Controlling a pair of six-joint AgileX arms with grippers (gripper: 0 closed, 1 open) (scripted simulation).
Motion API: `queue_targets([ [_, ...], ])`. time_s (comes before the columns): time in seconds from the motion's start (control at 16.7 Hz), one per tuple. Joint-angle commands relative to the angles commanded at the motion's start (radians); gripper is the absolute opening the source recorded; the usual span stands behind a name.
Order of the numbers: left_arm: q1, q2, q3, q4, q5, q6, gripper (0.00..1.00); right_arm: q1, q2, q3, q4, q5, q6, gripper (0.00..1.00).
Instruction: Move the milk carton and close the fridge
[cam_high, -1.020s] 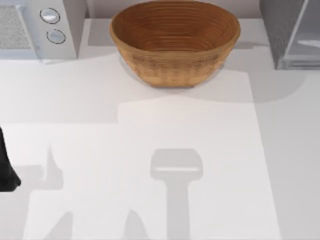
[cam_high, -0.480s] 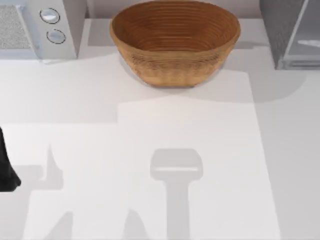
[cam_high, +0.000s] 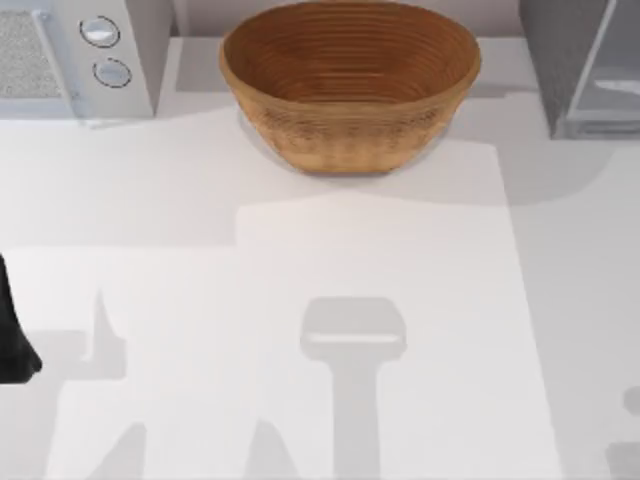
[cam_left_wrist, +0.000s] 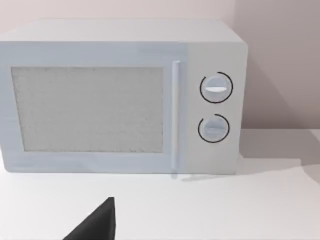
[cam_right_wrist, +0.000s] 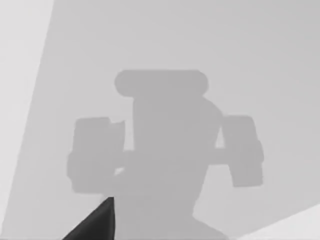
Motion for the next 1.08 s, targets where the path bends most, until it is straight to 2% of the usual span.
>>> queue_targets([
  [0.72,0.0,0.0,0.0,0.0,0.0,0.0,1.0,-0.995,1.121,0.354,0.015,-0.522,-1.082,1.0],
  [0.9,0.0,0.0,0.0,0.0,0.0,0.0,1.0,-1.203,1.358,0.423,0.018,-0.628,-1.311,1.0],
  [1.08,0.0,0.0,0.0,0.0,0.0,0.0,1.0,-1.354,1.53,0.473,0.02,-0.705,-1.477,1.0],
])
